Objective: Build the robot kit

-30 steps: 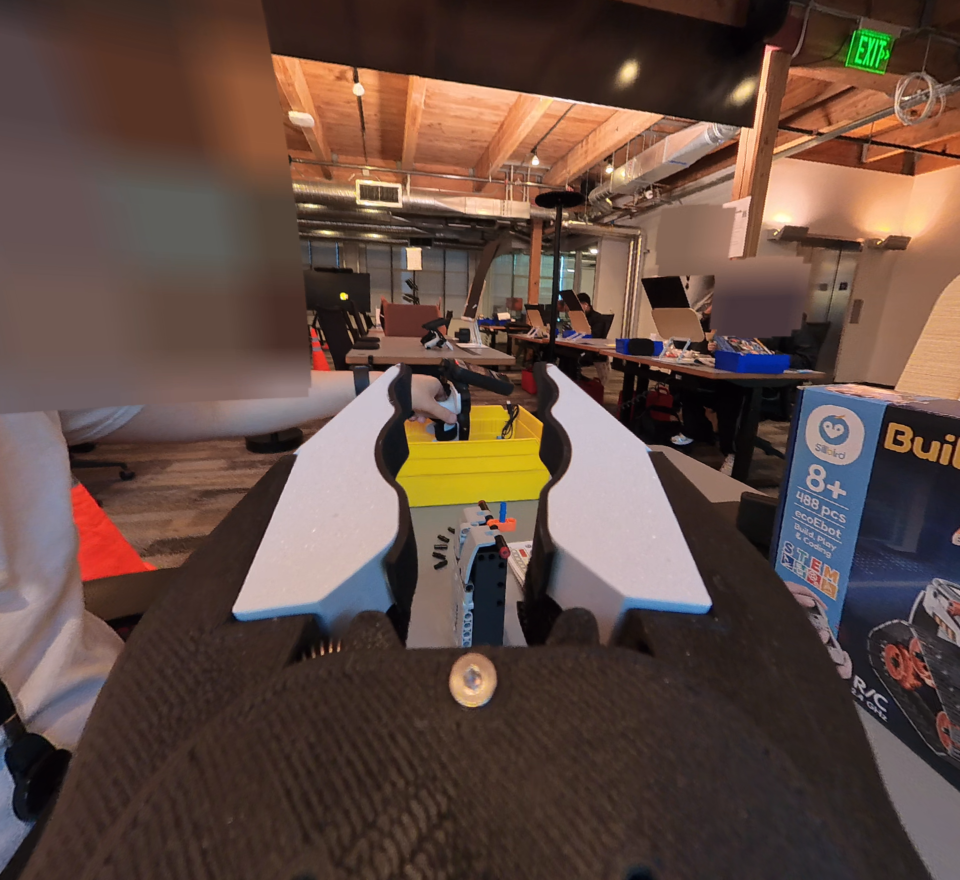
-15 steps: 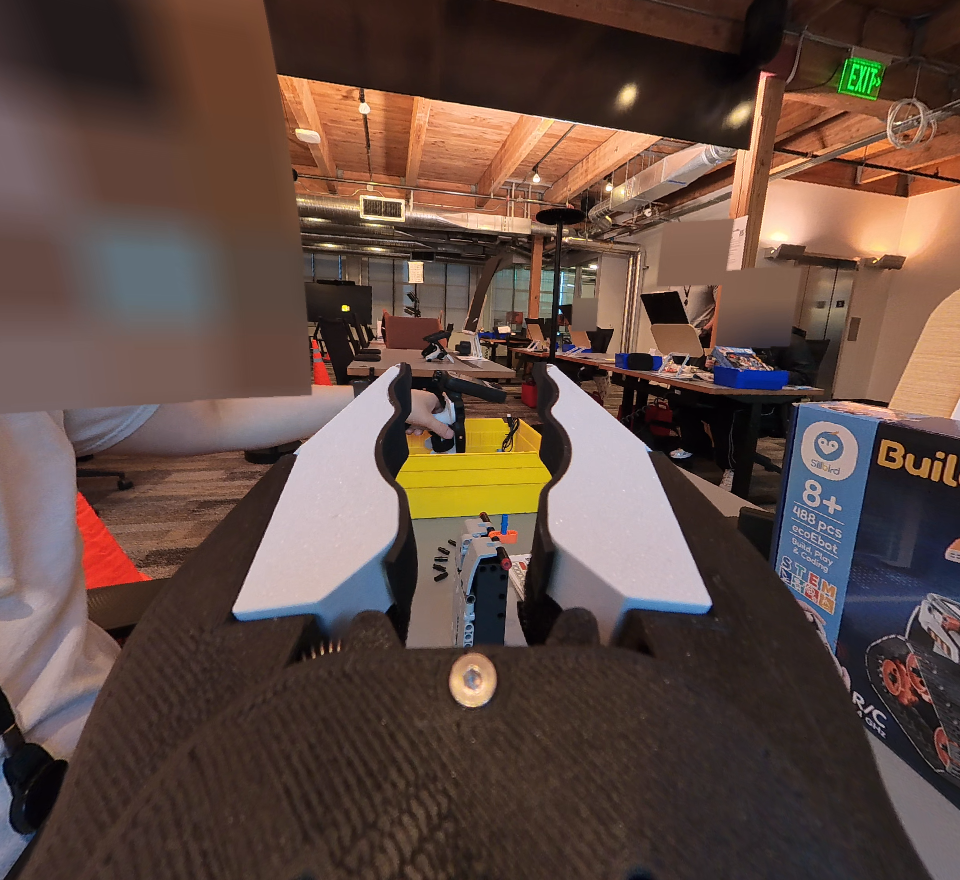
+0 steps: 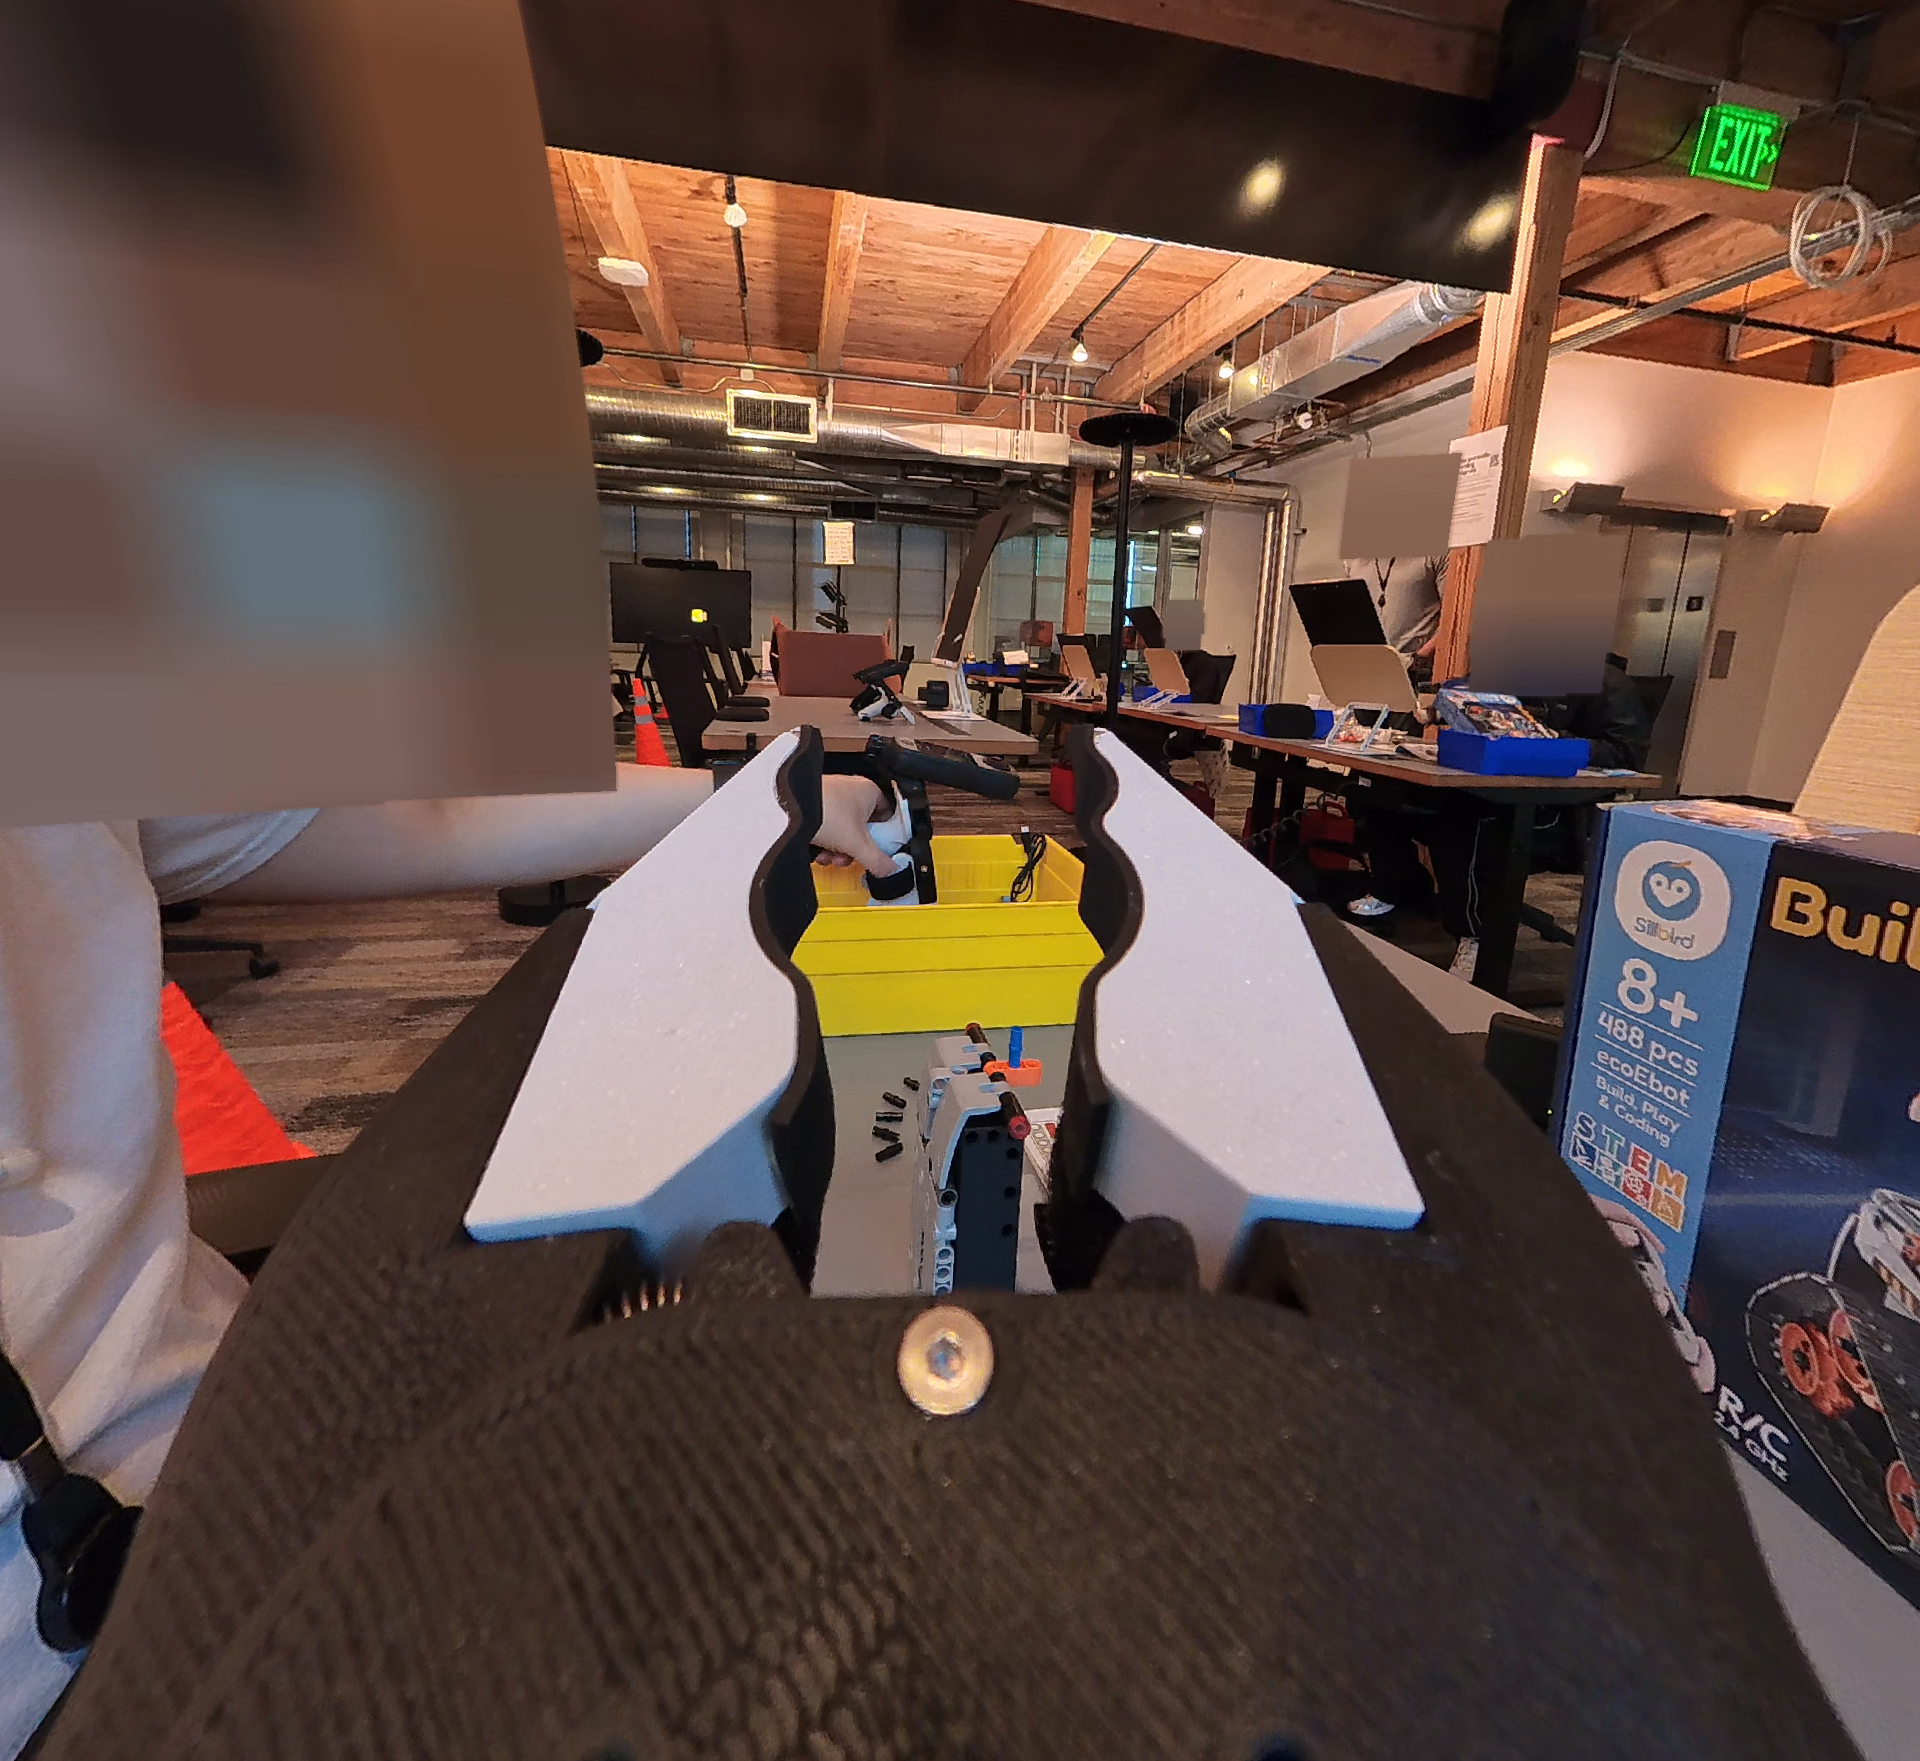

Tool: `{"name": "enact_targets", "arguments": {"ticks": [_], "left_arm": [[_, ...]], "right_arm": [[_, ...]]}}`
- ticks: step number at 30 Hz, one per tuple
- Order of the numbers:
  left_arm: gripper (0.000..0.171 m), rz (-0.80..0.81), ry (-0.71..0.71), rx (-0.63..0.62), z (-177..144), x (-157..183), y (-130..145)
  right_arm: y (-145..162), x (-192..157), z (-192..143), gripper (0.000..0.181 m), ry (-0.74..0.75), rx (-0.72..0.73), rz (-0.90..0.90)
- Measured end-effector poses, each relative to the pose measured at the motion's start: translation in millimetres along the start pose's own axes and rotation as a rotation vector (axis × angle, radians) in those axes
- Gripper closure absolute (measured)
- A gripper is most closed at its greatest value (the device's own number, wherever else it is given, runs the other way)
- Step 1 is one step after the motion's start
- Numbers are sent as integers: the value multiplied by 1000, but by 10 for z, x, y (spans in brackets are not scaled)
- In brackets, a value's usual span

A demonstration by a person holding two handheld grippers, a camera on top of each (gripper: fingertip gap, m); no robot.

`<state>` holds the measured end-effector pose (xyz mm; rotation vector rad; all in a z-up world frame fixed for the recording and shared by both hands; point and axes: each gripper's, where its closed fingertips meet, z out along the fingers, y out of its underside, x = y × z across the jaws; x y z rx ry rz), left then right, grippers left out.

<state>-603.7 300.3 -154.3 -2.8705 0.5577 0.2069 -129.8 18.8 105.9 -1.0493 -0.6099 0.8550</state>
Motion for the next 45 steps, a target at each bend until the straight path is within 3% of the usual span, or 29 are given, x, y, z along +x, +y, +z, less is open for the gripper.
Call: {"name": "enact_targets", "arguments": {"ticks": [7, 11, 13, 16, 23, 29, 37, 45], "left_arm": [[117, -65, 109, 24, -67, 79, -27], [99, -187, 304, 53, -131, 249, -109], [87, -206, 335, 62, -148, 299, -133], [72, -185, 307, 50, -115, 308, -109], [63, -196, 297, 2, -68, 344, -60], [44, -135, 255, -45, -22, 417, -7], [41, -111, 227, -90, -14, 427, 39], [49, -114, 223, -87, -34, 386, 49]], "right_arm": [[-2, -2, -1, 133, -1, 1, 2], [3, -11, 4, 133, -4, -1, 2], [-2, -10, 1, 133, -5, 1, 4], [-16, -16, -5, 133, -6, 6, 3], [-25, -21, -10, 133, -8, 8, 3], [-47, -32, -18, 133, -13, 19, 7], [-62, -42, -25, 133, -18, 23, 10], [-86, -63, -33, 133, -24, 30, 7]]}}
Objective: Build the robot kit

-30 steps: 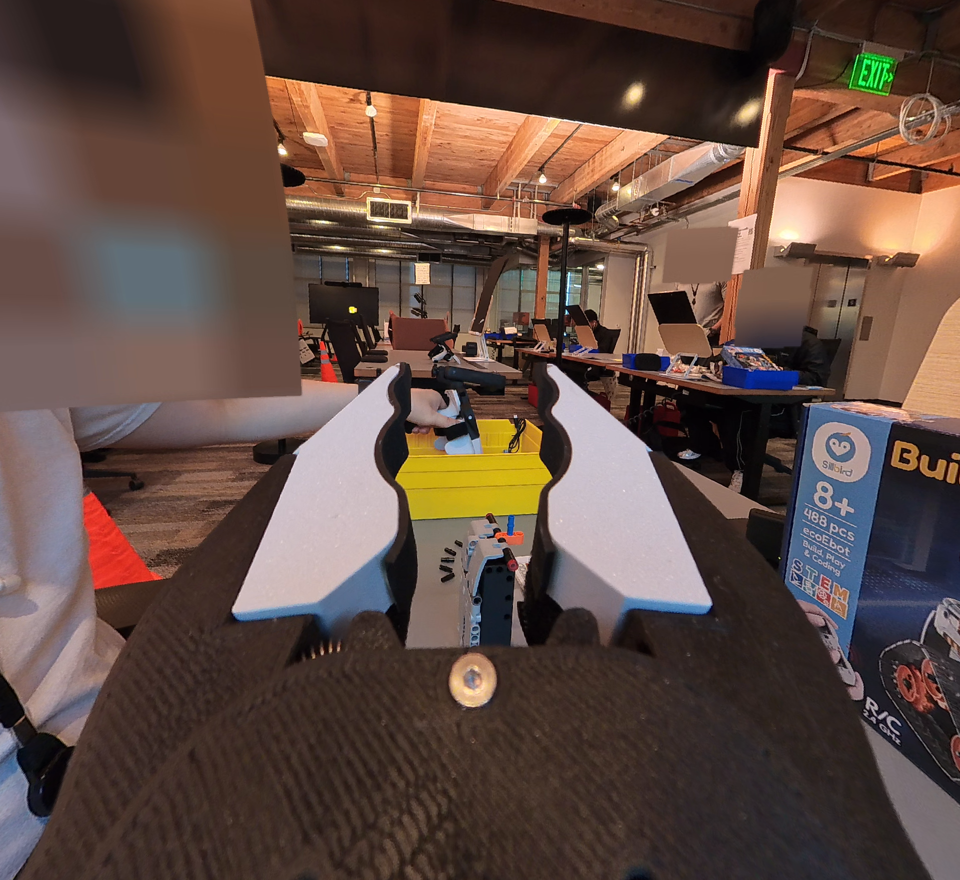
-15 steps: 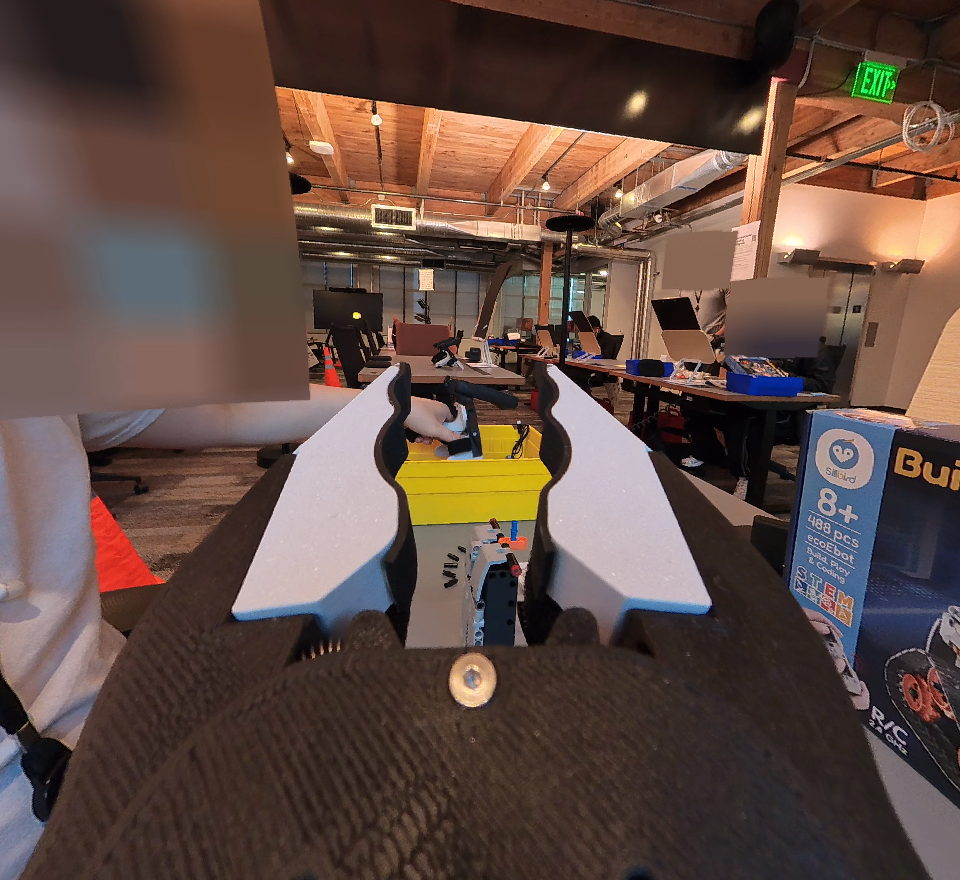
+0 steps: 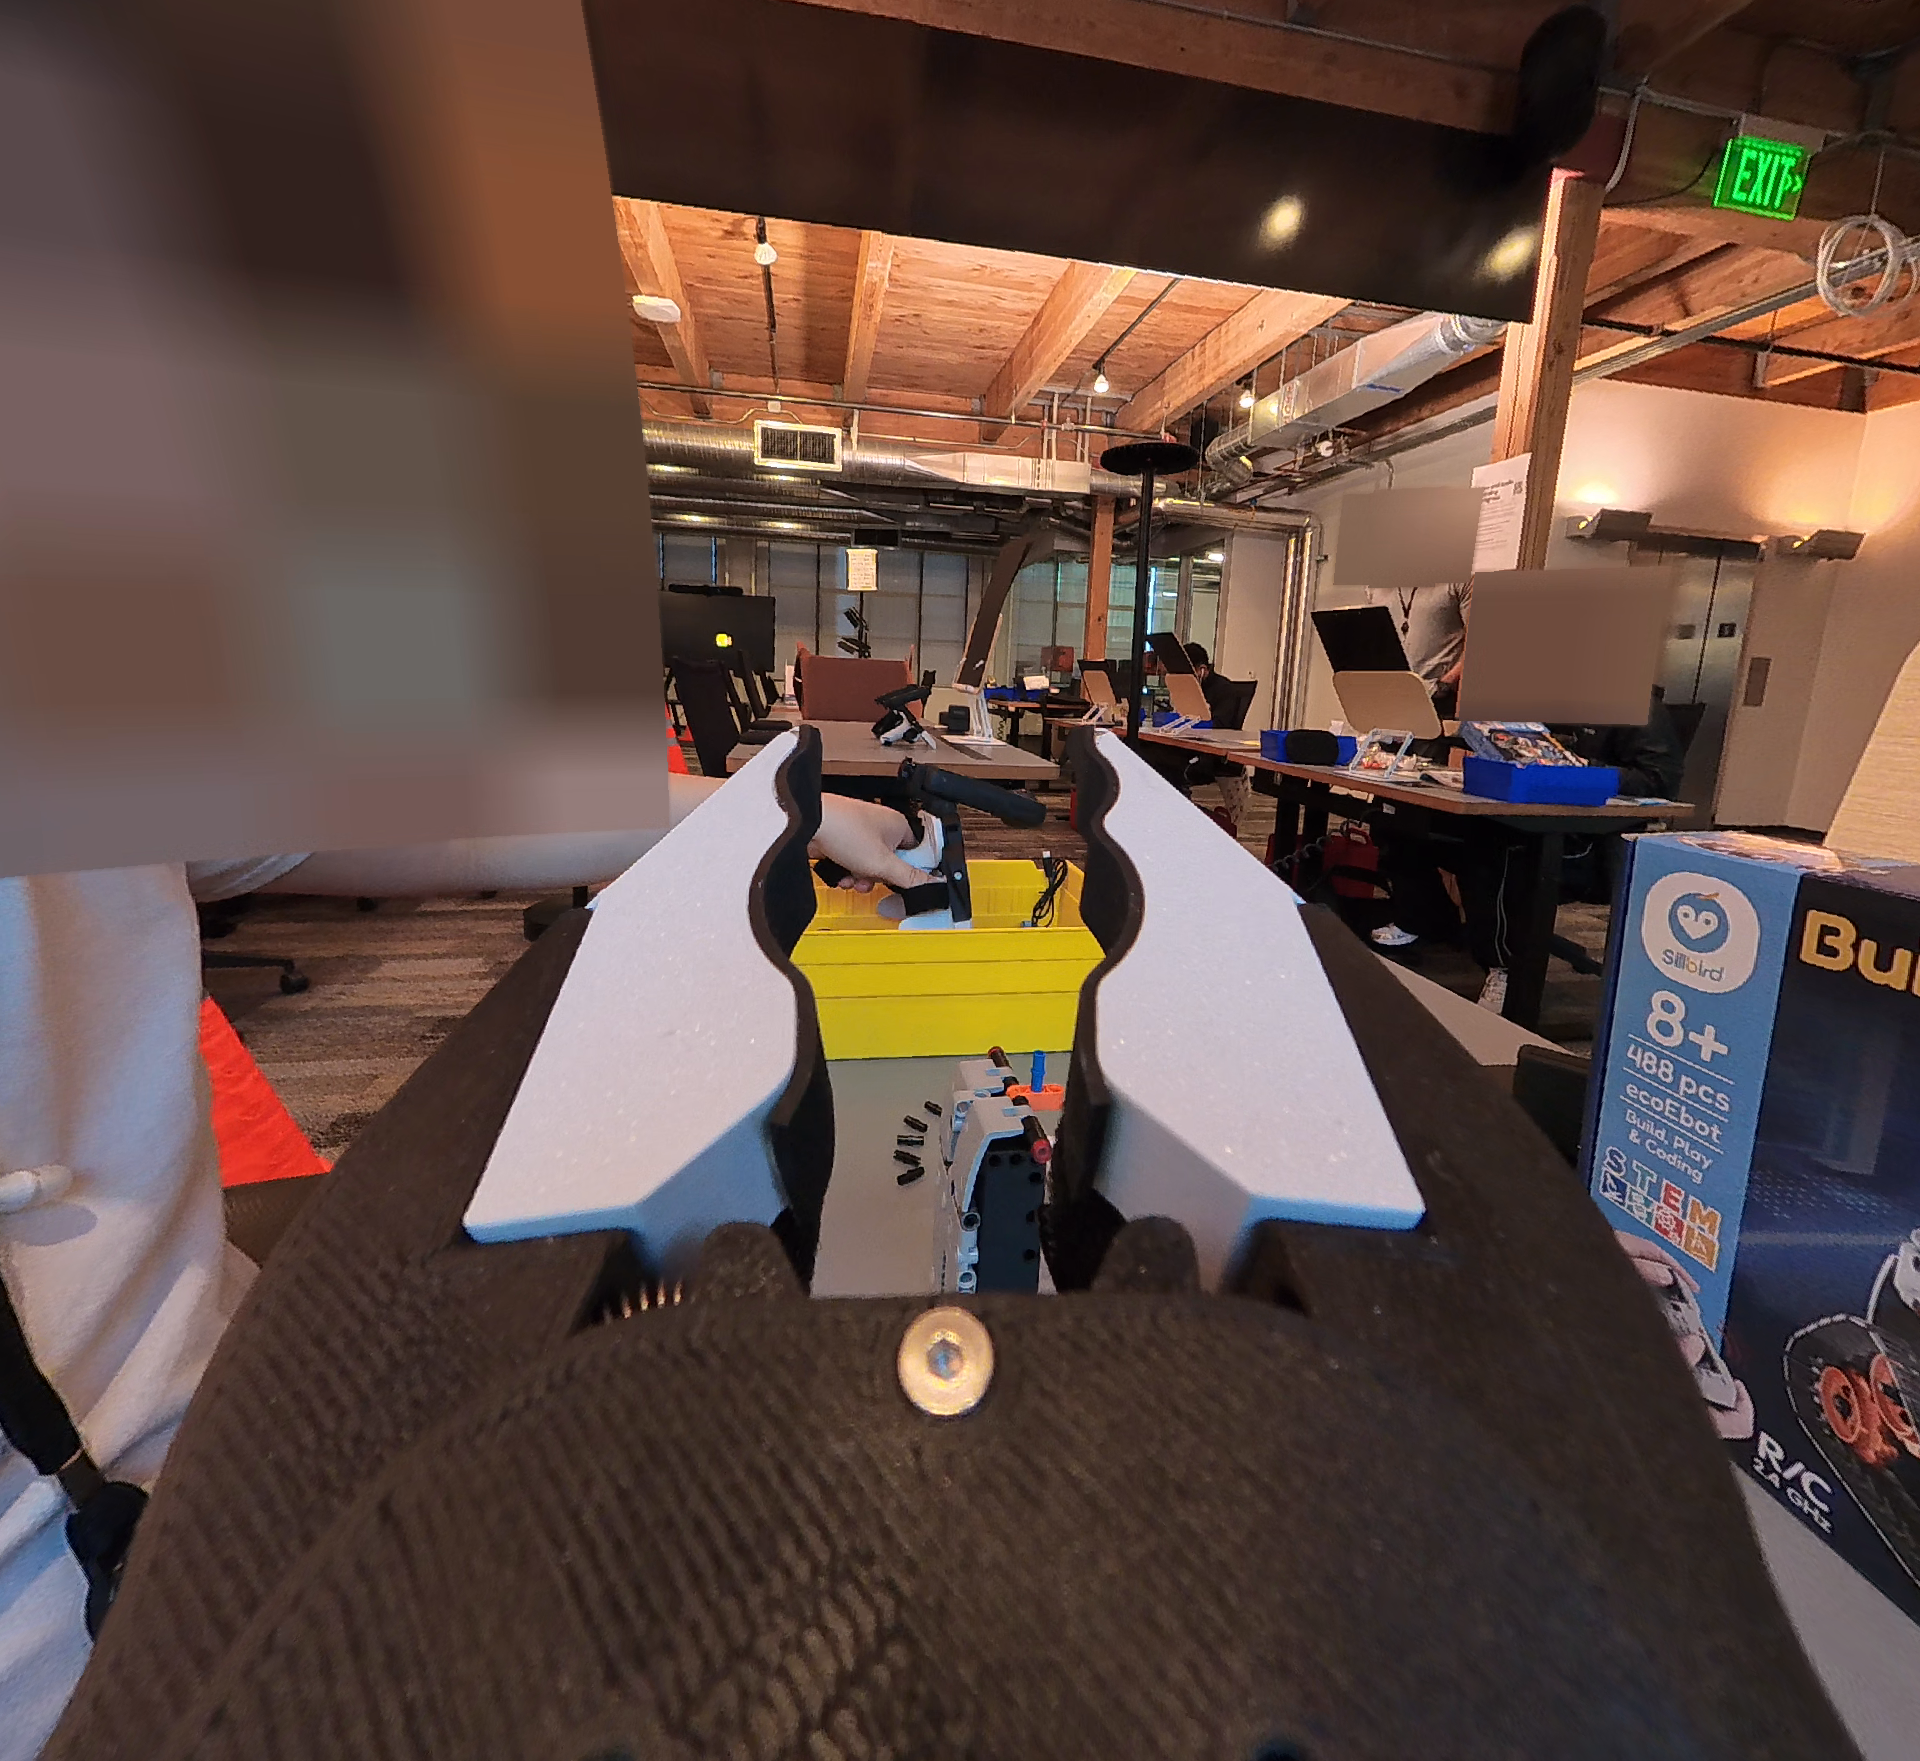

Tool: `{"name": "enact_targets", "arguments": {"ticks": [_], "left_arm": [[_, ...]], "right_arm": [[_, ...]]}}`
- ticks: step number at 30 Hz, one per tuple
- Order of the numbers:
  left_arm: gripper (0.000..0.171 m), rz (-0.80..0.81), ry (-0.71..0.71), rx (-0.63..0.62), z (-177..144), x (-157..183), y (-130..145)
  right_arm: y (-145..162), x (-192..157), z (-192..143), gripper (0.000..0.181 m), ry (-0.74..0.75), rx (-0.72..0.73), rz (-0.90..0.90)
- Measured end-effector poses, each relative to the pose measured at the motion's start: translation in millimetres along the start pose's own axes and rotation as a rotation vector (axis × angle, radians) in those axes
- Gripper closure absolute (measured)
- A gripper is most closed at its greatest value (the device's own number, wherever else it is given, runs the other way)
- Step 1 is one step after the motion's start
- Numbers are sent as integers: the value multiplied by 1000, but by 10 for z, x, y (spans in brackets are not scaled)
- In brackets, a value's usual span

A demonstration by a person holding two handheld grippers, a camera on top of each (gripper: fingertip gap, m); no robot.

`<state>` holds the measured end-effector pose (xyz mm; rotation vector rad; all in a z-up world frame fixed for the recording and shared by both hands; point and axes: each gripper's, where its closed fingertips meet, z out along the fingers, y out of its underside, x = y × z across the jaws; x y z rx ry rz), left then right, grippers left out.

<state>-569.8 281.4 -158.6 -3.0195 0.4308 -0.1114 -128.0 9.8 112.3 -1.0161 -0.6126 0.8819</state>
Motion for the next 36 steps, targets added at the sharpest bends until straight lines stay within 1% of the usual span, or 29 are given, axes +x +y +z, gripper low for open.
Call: {"name": "enact_targets", "arguments": {"ticks": [9, 10, 12, 14, 15, 18, 21, 26, 30, 34, 36], "left_arm": [[39, -9, 21, -2, 38, 51, 5], [45, -16, 42, -6, 24, 83, 11], [42, -6, 70, 15, -37, 138, -13], [41, 19, 27, 61, -133, 75, -82], [42, 20, 27, 80, -170, 64, -110], [38, -20, 83, 61, -155, 79, -95], [47, -67, 98, 40, -83, 44, -53], [54, -64, 92, 60, -33, 18, -71], [50, -60, 94, 42, -29, 37, -57], [58, -62, 193, 40, -78, 212, -51], [57, -54, 139, 52, -90, 112, -66]], "right_arm": [[-36, -6, -17, 133, -5, 17, 7], [-35, -7, -17, 133, -5, 18, 7], [-27, -5, -15, 133, -2, 12, 2], [-18, -4, -10, 133, -4, 11, 6], [-9, -2, -7, 133, -4, 8, 8], [4, -4, 1, 133, -4, 0, 5], [-5, -3, -6, 133, -1, 3, 1], [-13, 7, -13, 133, -1, 10, 9], [1, -3, -3, 133, -4, 2, 5], [-6, -1, -7, 133, -3, 6, 6], [-4, 0, -4, 133, -5, 7, 10]]}}
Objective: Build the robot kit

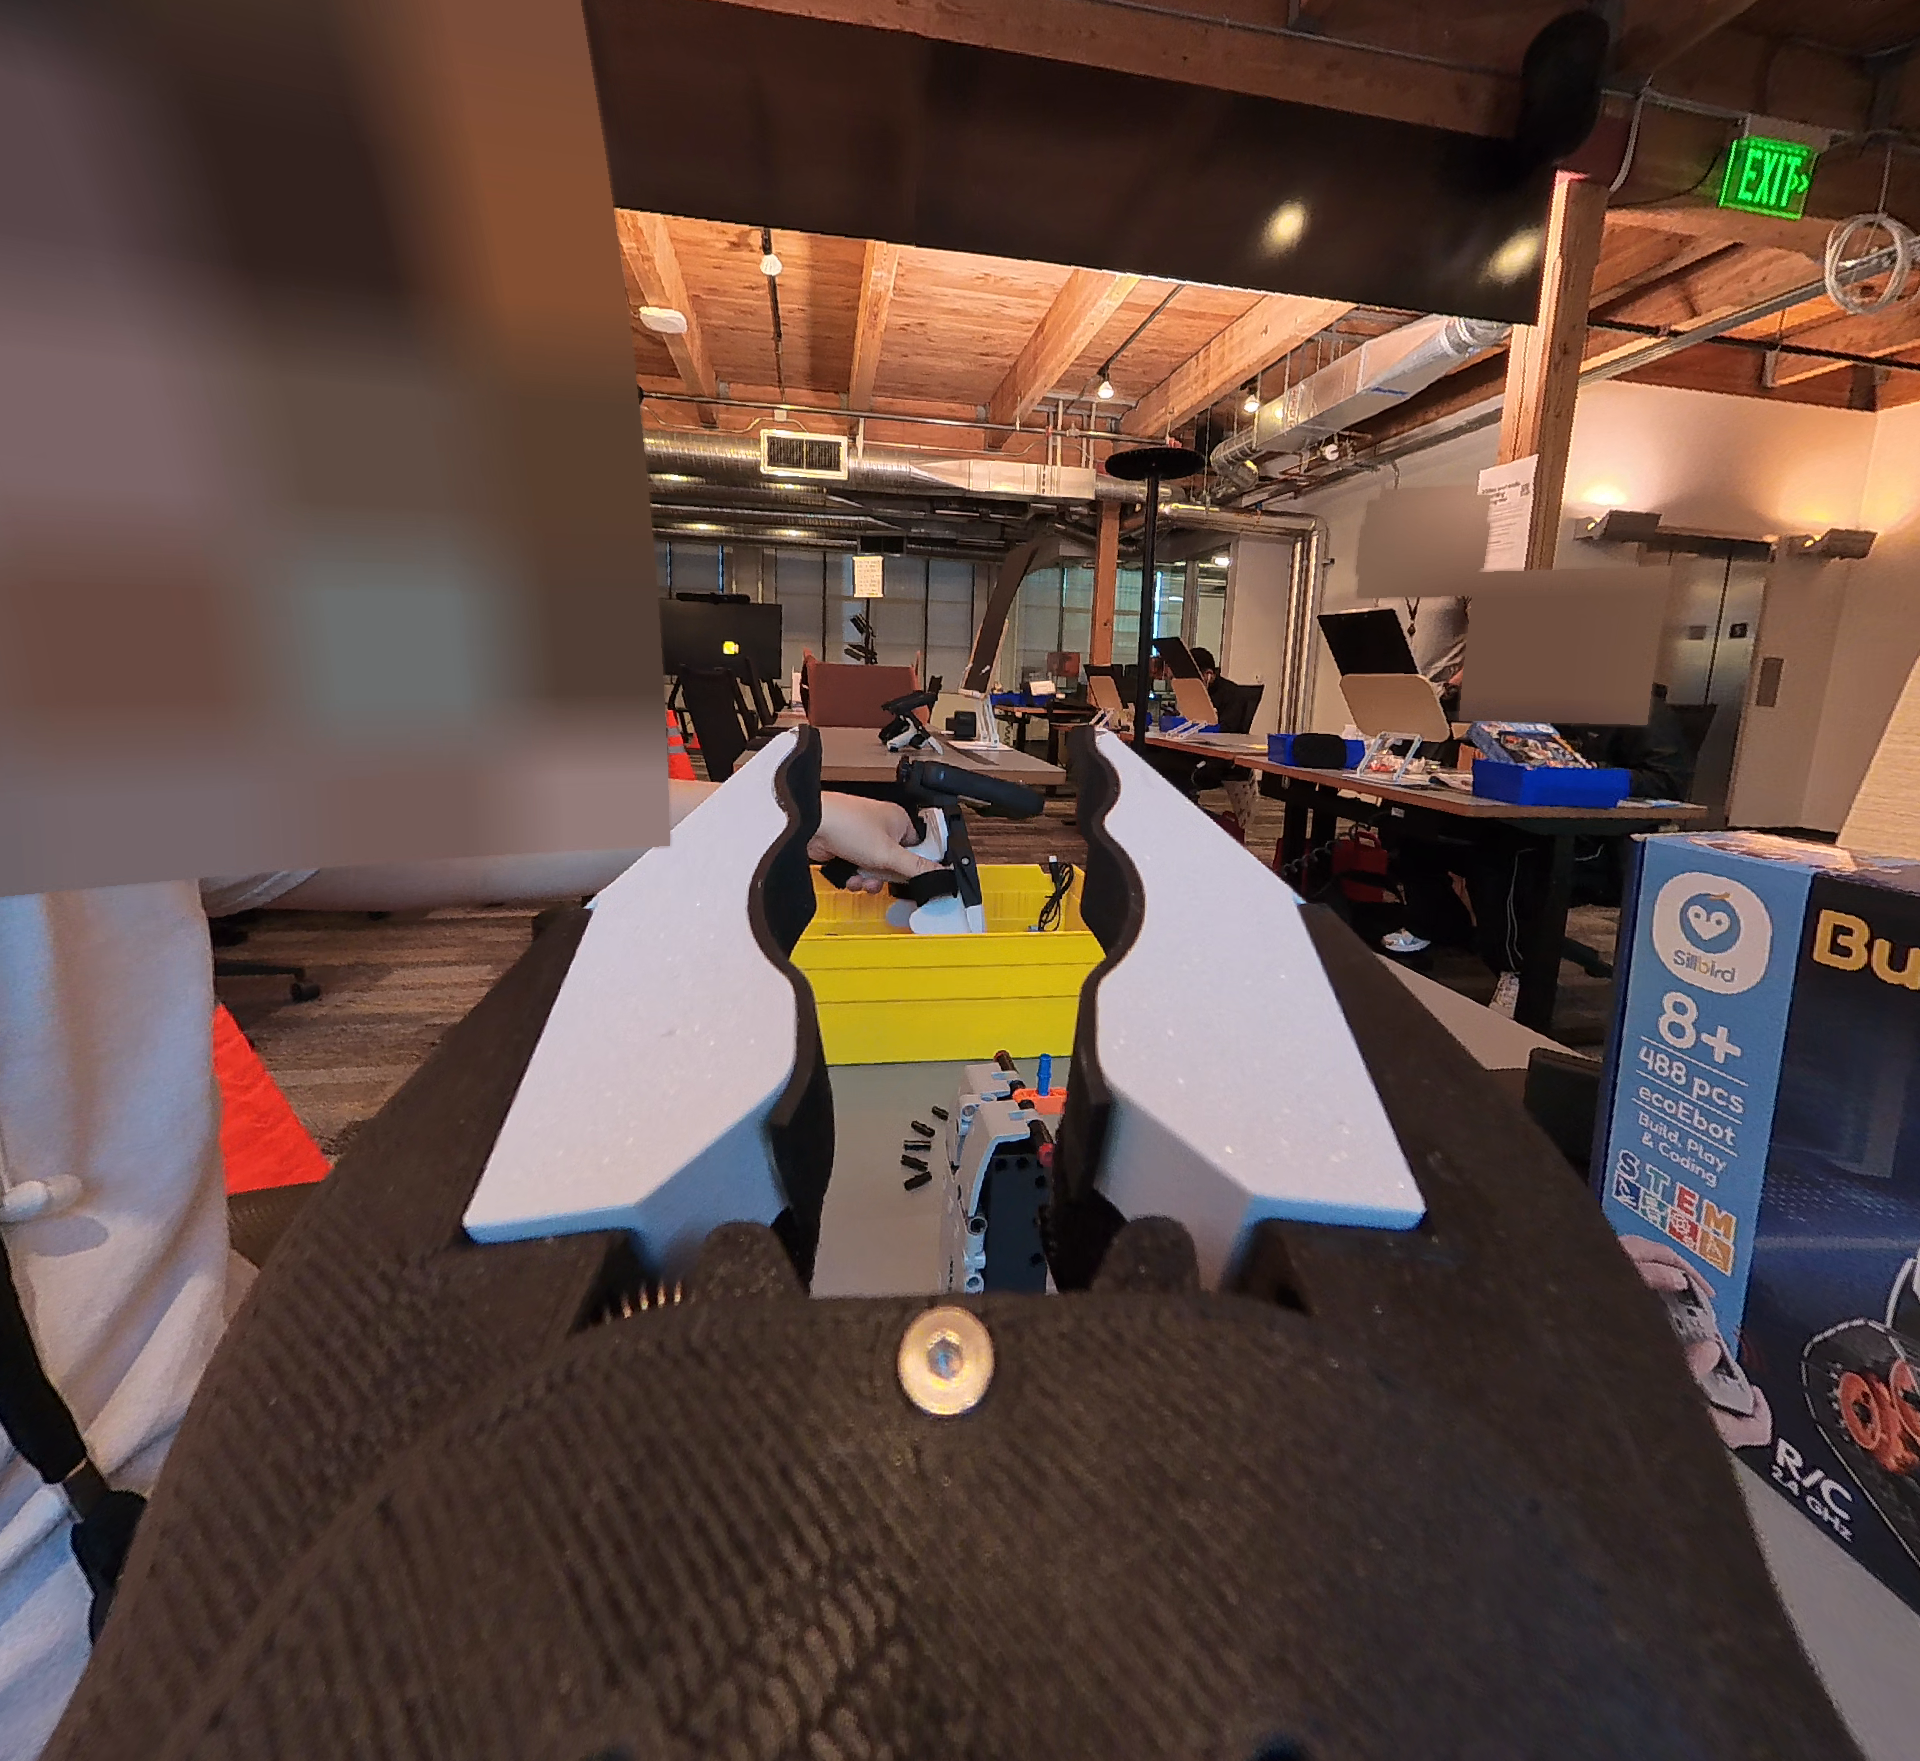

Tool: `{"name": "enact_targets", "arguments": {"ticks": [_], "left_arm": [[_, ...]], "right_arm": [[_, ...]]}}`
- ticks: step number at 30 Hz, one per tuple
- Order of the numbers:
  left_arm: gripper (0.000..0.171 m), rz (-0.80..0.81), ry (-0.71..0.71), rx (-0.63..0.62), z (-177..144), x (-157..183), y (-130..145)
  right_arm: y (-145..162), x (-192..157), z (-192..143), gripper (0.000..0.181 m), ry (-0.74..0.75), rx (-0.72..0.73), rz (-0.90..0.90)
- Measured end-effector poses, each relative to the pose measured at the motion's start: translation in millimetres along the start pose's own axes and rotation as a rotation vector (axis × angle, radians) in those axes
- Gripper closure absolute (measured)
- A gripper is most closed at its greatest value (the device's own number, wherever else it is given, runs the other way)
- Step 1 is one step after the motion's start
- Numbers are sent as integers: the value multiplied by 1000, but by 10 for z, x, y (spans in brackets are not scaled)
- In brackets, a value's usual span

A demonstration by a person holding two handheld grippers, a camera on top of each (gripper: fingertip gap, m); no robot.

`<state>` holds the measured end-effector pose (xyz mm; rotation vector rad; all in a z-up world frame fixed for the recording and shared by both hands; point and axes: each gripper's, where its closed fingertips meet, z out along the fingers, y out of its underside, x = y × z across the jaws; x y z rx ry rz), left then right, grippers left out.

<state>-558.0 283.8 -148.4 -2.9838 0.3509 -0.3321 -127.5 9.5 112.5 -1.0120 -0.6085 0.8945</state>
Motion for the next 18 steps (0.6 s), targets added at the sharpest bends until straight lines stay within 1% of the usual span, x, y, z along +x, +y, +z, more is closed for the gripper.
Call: {"name": "enact_targets", "arguments": {"ticks": [4, 7, 8, 10, 11, 13, 16, 18], "left_arm": [[58, 0, -36, 27, -39, -87, -17], [60, -29, -41, 7, -2, -116, 35], [63, -35, -49, 12, 1, -131, 30], [64, -38, -51, 12, 10, -129, 26], [60, -42, -42, 8, 25, -113, 28], [62, -39, -55, 9, 33, -126, 6], [59, -31, -52, 11, 44, -122, -30], [55, -29, -39, 6, 46, -98, -28]], "right_arm": [[18, 1, 8, 133, 1, -8, -2], [20, 6, 7, 133, 3, -8, -2], [16, 5, 6, 133, 2, -6, -1], [15, 5, 4, 133, 2, -6, -2], [15, 5, 4, 133, 3, -6, -2], [15, 4, 4, 133, 2, -5, -1], [12, 4, 4, 133, 0, -3, 1], [9, 1, 2, 133, 0, -3, -1]]}}
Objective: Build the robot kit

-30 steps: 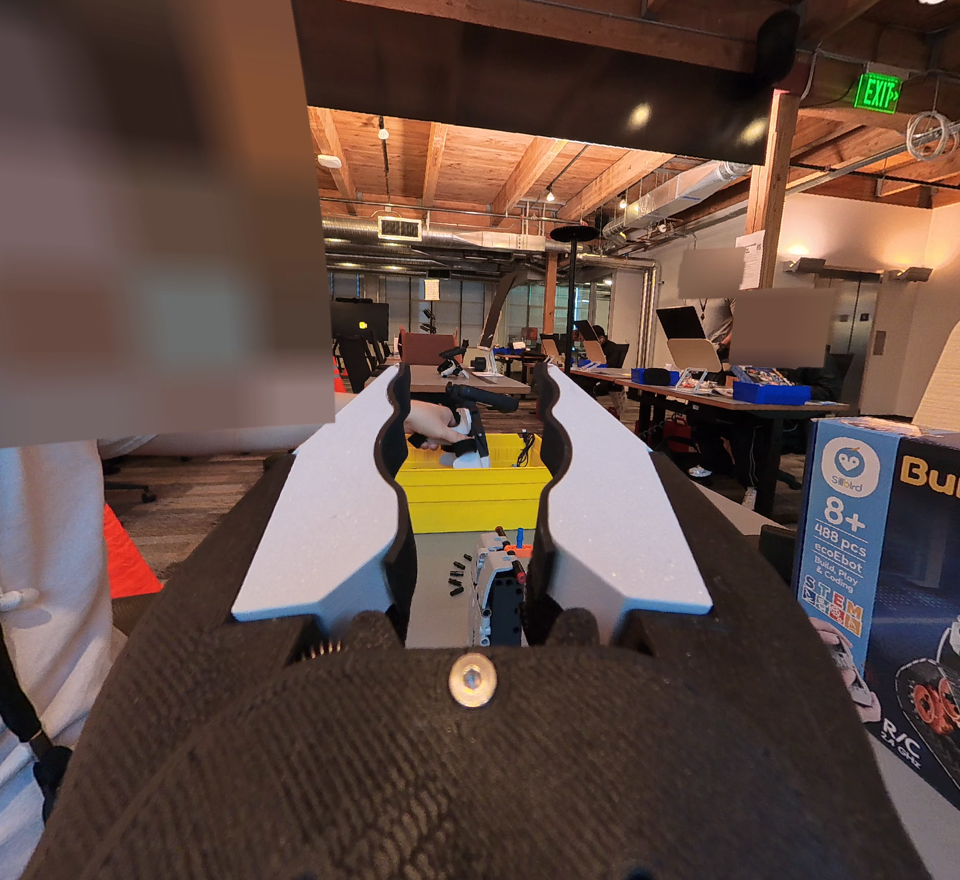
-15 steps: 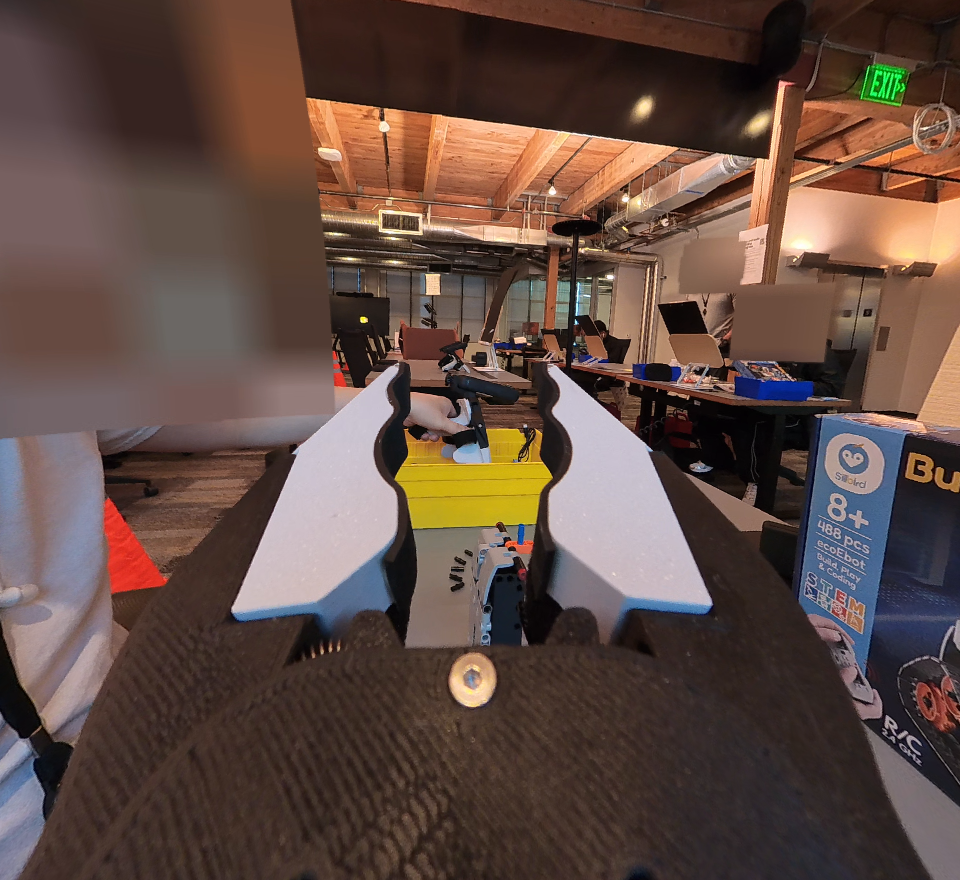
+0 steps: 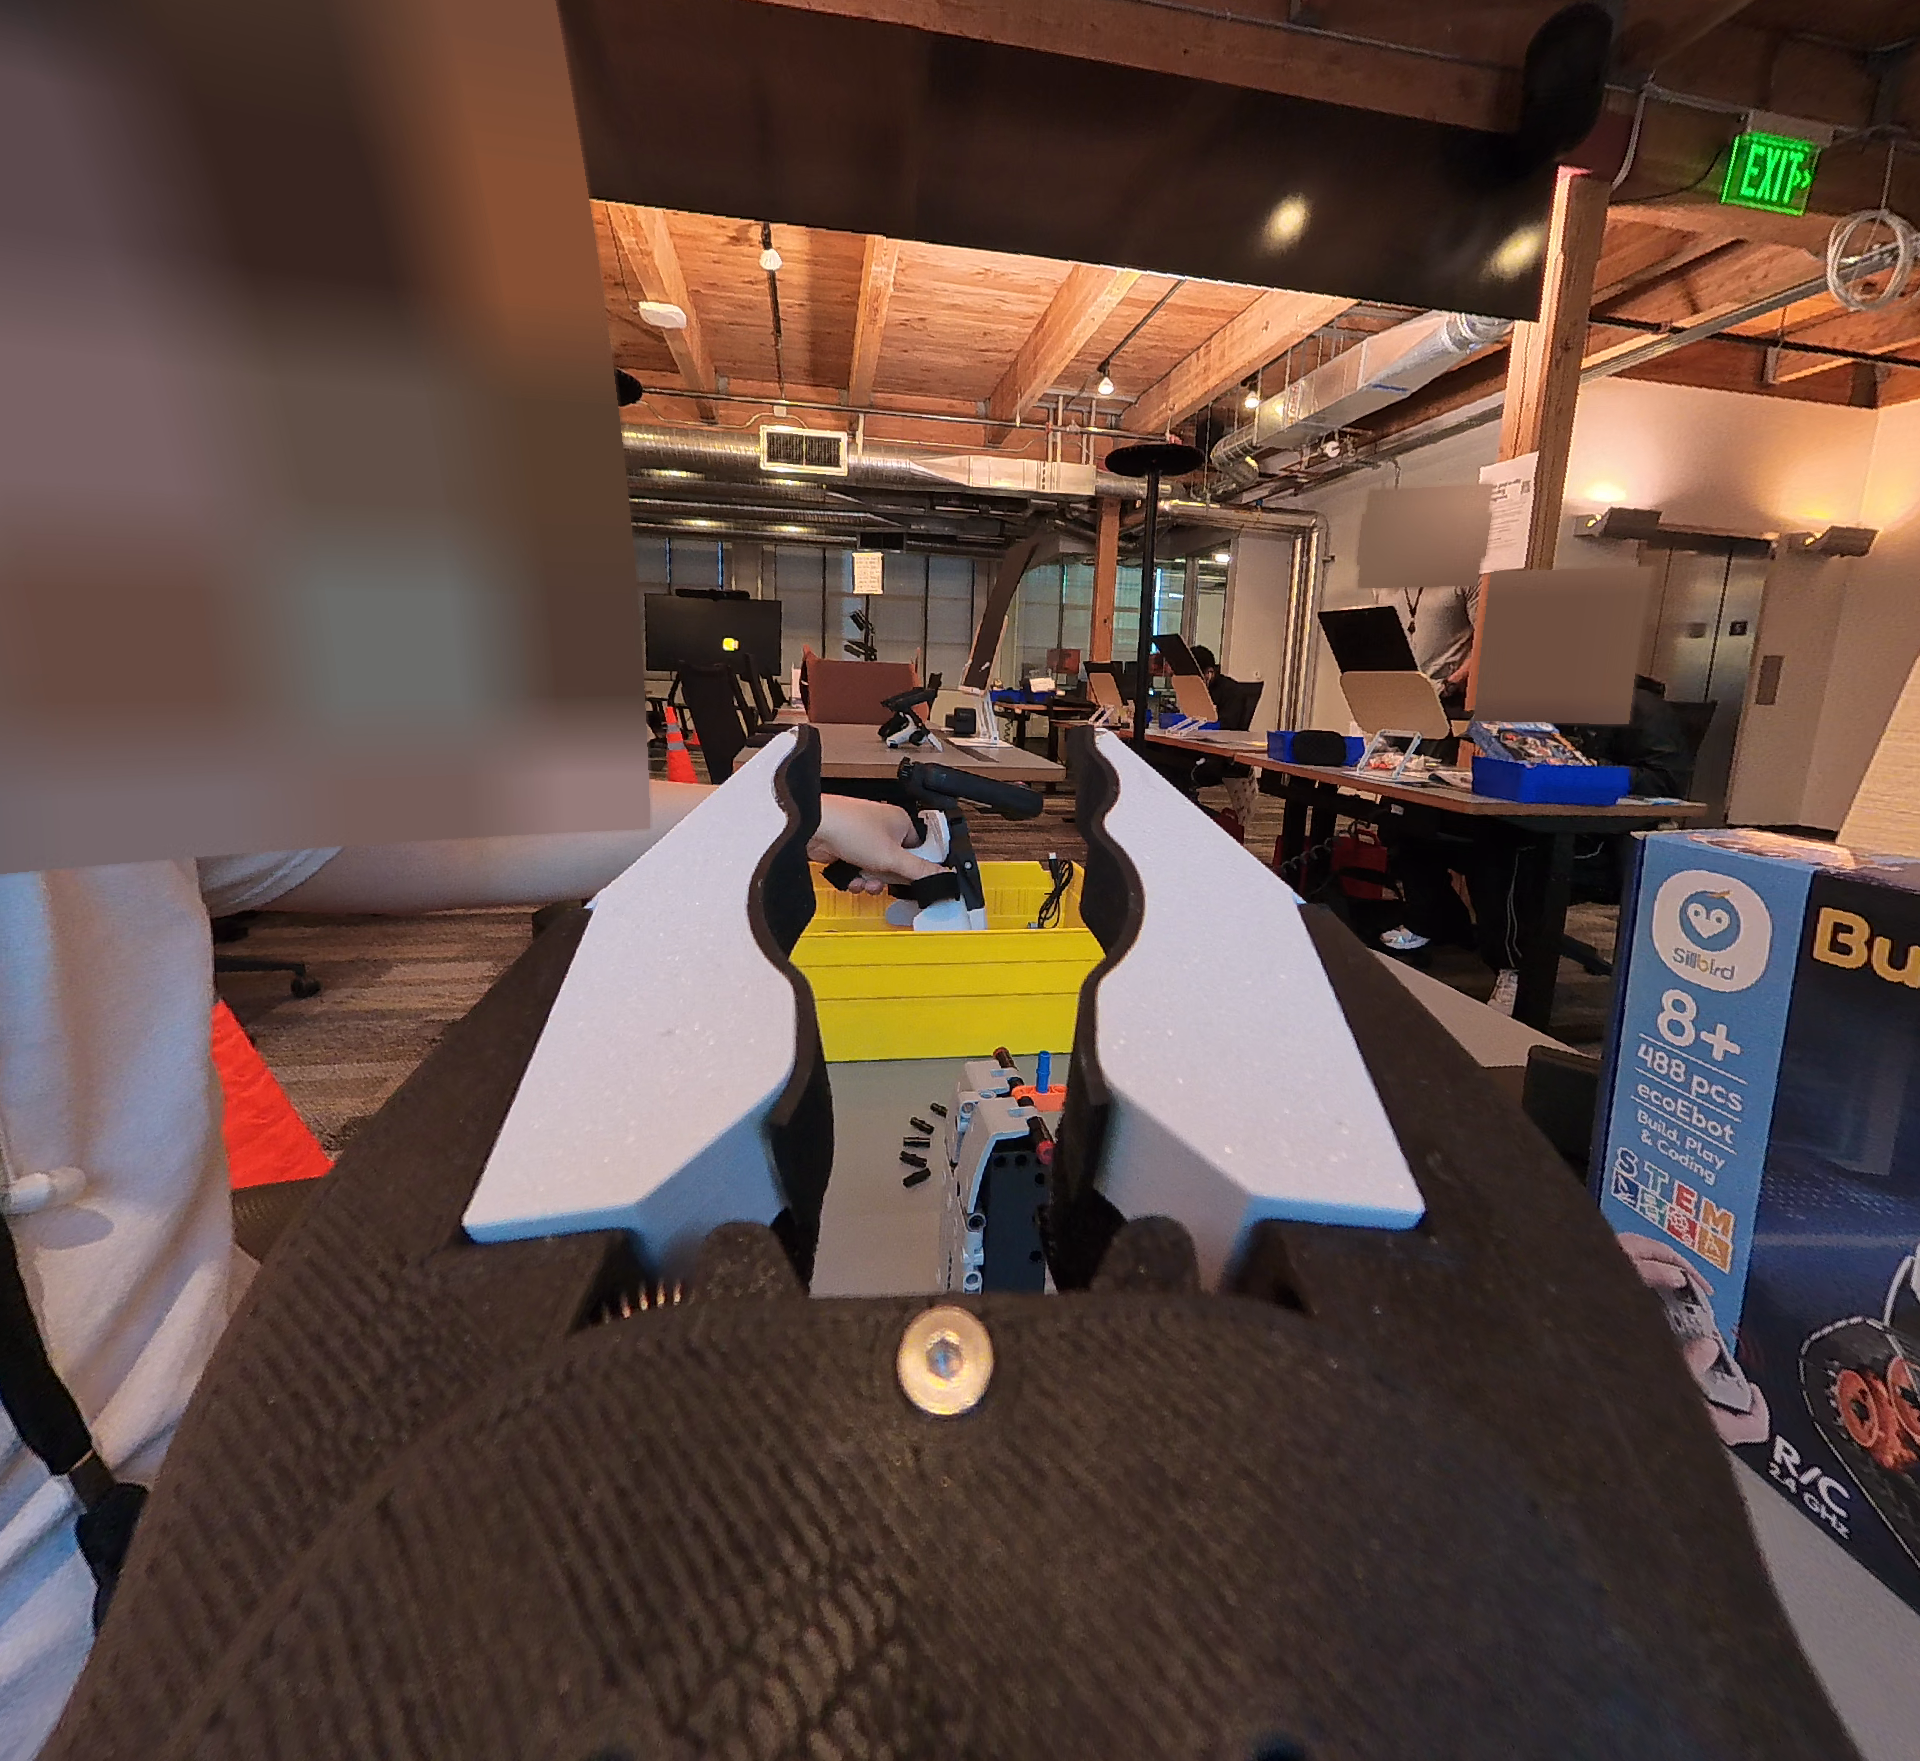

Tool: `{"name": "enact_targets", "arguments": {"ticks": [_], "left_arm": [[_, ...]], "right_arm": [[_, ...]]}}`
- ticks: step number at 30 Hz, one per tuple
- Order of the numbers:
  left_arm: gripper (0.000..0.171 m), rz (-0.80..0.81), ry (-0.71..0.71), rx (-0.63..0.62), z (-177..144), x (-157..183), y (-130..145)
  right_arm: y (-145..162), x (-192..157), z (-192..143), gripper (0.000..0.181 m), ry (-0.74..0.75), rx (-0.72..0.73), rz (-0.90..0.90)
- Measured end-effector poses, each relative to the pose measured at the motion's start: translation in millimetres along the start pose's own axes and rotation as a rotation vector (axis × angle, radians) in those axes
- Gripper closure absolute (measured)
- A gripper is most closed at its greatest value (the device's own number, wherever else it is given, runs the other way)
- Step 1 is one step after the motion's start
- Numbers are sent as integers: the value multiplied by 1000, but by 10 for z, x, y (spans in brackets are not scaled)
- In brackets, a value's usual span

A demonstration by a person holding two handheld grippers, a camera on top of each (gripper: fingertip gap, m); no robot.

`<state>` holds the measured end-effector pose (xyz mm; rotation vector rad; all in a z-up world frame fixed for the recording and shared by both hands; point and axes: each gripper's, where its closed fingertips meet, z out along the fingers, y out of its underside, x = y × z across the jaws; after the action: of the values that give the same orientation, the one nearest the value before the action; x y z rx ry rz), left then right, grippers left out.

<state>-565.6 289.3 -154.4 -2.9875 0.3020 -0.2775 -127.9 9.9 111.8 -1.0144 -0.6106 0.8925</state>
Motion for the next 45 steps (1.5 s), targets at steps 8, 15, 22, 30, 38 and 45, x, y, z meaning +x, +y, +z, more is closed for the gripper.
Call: {"name": "enact_targets", "arguments": {"ticks": [8, 15, 22, 30, 38, 45], "left_arm": [[57, 51, 90, -37, -133, 179, 107], [85, 106, 52, 53, -396, -34, 113], [133, 283, 16, 218, -670, -153, 73], [161, 273, 380, 496, -1131, 27, -26], [160, 862, 26, 271, -885, -76, -15], [168, 942, -186, -33, -435, -302, 79]], "right_arm": [[-16, 0, 3, 133, 3, 4, -7], [-41, -53, 15, 133, -5, 6, -24], [42, -21, 47, 133, 6, -27, -29], [-13, -17, 24, 133, 8, -1, -23], [151, 30, 78, 133, 15, -65, -25], [258, 176, 38, 133, 72, -107, -25]]}}
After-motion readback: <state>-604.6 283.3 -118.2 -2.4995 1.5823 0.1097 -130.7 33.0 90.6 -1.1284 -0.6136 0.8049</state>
